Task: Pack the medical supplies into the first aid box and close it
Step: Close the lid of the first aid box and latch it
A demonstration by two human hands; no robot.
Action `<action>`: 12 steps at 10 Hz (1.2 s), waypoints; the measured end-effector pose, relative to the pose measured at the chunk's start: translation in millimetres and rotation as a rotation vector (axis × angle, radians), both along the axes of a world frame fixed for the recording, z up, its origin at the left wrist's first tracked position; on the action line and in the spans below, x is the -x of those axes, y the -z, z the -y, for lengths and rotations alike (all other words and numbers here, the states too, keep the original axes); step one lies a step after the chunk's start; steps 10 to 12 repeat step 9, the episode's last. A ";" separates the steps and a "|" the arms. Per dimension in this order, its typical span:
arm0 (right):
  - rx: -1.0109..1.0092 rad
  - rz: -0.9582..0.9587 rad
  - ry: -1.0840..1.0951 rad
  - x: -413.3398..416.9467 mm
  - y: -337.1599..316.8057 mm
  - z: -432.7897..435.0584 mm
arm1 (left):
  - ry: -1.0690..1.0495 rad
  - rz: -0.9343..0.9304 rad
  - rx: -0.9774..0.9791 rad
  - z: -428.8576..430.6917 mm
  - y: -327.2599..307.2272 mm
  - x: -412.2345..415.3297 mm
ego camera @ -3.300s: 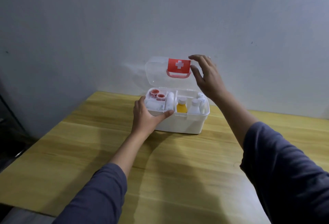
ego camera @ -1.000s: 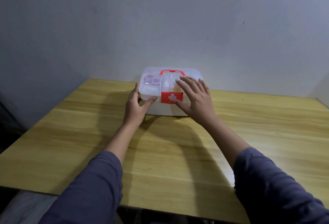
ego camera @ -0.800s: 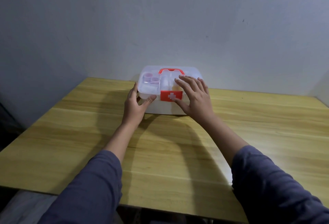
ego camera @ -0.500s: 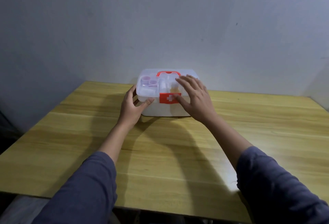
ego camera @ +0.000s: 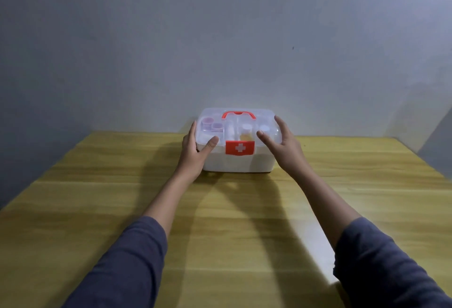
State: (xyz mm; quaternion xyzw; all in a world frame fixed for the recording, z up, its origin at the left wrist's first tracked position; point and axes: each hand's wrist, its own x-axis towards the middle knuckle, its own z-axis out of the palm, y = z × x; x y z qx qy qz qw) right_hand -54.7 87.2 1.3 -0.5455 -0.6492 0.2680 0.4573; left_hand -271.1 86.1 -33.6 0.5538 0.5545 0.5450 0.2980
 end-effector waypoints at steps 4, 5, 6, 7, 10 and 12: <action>0.068 0.049 -0.003 -39.3 -6.7 -41.1 | 0.057 -0.077 0.065 -40.6 -14.0 -42.9; 0.078 0.038 -0.018 -39.4 -5.3 -42.6 | 0.084 -0.076 0.079 -41.7 -13.7 -40.7; 0.093 0.034 -0.020 -38.6 -9.1 -39.7 | 0.096 -0.088 0.101 -40.2 -16.3 -40.8; 0.117 0.074 -0.015 -37.7 -18.0 -32.6 | 0.098 -0.113 0.119 -35.7 -23.1 -41.0; 0.213 0.164 0.095 -39.5 -19.3 -11.5 | 0.009 -0.306 0.283 -17.6 -24.7 -39.8; 0.213 0.164 0.095 -39.5 -19.3 -11.5 | 0.009 -0.306 0.283 -17.6 -24.7 -39.8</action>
